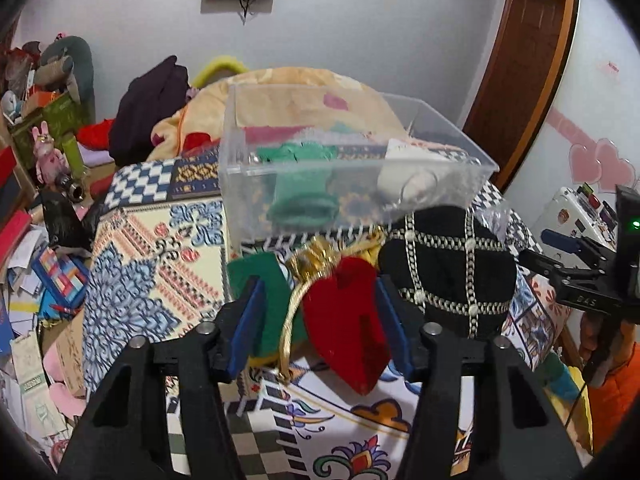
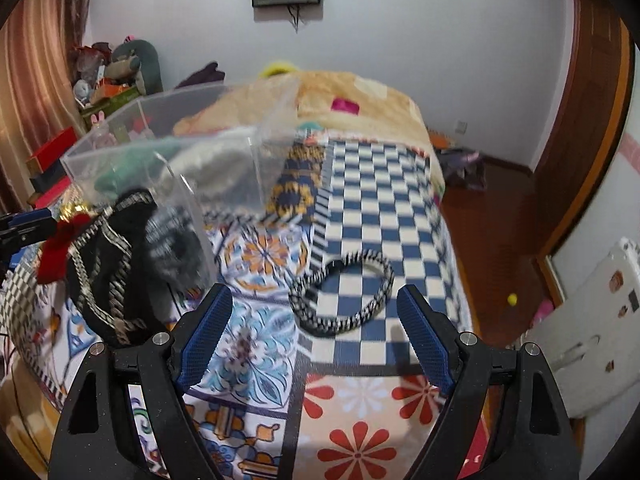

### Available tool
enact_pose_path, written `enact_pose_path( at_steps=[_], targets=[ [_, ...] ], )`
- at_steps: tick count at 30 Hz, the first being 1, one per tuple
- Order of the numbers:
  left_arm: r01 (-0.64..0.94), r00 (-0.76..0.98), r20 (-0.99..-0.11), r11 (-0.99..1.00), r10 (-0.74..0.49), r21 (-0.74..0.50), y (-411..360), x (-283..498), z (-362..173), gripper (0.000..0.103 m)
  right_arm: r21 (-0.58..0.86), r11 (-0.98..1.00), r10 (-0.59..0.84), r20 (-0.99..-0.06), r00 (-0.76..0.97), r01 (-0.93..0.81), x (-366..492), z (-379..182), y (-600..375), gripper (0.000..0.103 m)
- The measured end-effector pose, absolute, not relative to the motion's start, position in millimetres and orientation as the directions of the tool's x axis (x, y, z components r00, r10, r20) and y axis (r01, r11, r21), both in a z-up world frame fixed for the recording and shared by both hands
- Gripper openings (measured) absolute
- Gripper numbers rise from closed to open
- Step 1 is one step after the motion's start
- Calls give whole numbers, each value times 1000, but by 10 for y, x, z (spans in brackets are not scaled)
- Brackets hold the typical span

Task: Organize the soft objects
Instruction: 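Grasp the red velvet pouch with the left tool while the right tool grasps the braided cord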

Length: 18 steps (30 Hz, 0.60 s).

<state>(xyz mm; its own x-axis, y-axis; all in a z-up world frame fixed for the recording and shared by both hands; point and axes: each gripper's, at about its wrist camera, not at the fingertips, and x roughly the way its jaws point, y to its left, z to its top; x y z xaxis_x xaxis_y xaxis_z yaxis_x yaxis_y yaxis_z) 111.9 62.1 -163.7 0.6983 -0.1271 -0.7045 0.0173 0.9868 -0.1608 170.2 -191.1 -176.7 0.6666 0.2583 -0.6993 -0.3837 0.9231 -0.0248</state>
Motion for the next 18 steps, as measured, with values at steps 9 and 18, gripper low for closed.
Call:
enact_pose_path(
  at_steps=[9, 18],
  targets=[
    [63, 693, -707, 989, -142, -136, 520, 1096, -1697, 33, -14, 949, 213, -707, 674, -315, 1831, -1845, -2061, 81],
    [49, 692, -710, 990, -131, -135, 554, 1124, -1699, 15, 0, 947, 227, -708, 669, -322, 1890, -1854, -2062, 34]
  ],
)
